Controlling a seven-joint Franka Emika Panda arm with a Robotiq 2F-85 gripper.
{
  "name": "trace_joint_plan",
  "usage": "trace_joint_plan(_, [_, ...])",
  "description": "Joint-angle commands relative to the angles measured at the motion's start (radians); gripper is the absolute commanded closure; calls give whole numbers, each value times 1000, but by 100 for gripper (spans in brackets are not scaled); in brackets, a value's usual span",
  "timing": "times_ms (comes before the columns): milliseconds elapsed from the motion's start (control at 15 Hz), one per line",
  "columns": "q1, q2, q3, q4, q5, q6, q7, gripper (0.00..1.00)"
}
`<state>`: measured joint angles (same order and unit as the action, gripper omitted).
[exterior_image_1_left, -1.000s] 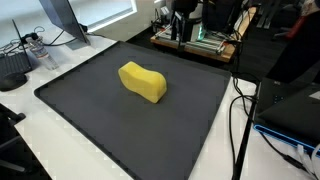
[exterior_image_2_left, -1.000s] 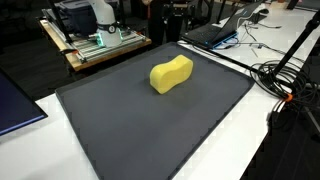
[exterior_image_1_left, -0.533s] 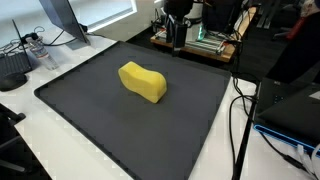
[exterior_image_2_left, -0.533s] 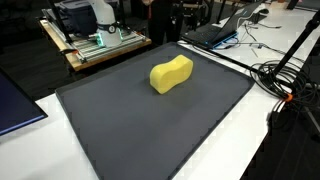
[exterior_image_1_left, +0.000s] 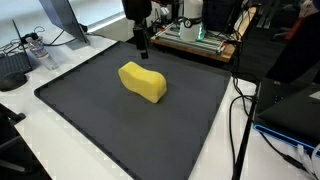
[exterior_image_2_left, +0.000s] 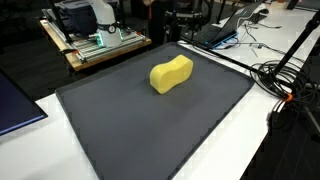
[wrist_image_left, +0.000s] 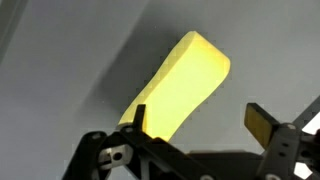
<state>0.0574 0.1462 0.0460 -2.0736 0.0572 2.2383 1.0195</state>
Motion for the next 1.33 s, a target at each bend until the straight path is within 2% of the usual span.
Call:
trace_joint_plan(0, [-52,19,-37,48,138,-55,-106,0])
trace_joint_plan(733, [-181,-10,-145,11,408,-70,-264,0])
trace_joint_plan(1267, [-260,-29,-210,-85,625,-39,-405,0])
